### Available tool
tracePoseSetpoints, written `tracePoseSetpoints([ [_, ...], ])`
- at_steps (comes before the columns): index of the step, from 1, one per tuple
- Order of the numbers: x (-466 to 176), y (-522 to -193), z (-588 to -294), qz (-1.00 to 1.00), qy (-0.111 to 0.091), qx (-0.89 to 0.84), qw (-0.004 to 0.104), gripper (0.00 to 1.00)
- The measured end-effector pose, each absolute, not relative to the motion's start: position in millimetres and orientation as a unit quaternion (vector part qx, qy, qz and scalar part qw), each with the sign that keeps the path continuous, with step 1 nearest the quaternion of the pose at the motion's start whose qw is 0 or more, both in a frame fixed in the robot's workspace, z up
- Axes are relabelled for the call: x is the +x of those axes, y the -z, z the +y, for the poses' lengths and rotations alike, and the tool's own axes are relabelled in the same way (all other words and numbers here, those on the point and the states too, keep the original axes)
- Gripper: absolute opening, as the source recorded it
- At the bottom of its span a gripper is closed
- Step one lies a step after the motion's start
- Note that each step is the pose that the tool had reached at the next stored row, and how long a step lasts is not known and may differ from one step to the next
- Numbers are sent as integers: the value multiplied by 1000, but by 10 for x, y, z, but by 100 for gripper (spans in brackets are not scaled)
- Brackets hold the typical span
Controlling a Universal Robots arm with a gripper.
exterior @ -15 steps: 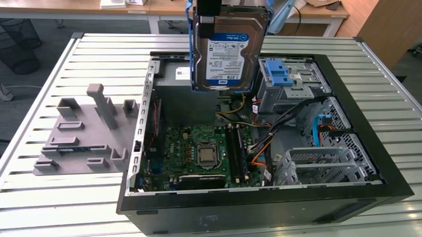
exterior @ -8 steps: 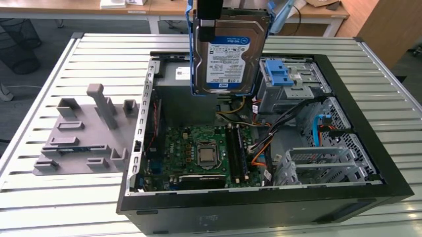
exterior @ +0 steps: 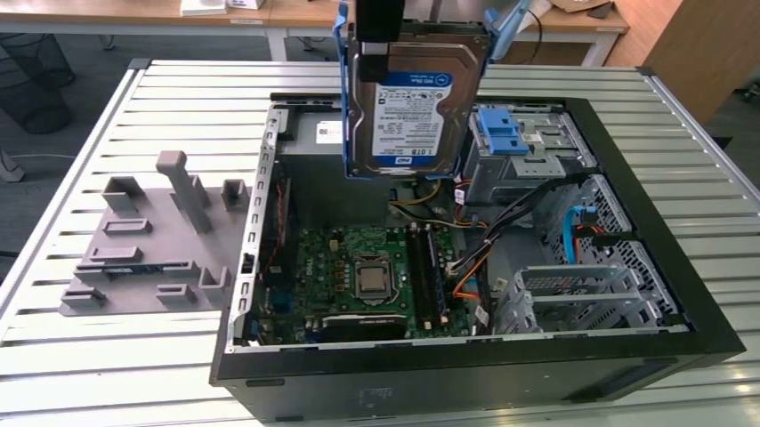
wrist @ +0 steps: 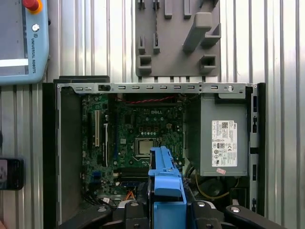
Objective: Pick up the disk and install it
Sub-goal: 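Insert the disk into the insertion slot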
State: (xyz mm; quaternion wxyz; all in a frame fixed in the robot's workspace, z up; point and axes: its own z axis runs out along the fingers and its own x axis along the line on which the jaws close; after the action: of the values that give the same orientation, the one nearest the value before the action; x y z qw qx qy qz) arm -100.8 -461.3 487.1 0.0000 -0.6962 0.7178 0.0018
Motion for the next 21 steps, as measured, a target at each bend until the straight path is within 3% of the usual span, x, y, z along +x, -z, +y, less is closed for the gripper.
tracePoseSetpoints([
  [21, -919, -4864, -4739, 718, -2, -696, 0, 36],
])
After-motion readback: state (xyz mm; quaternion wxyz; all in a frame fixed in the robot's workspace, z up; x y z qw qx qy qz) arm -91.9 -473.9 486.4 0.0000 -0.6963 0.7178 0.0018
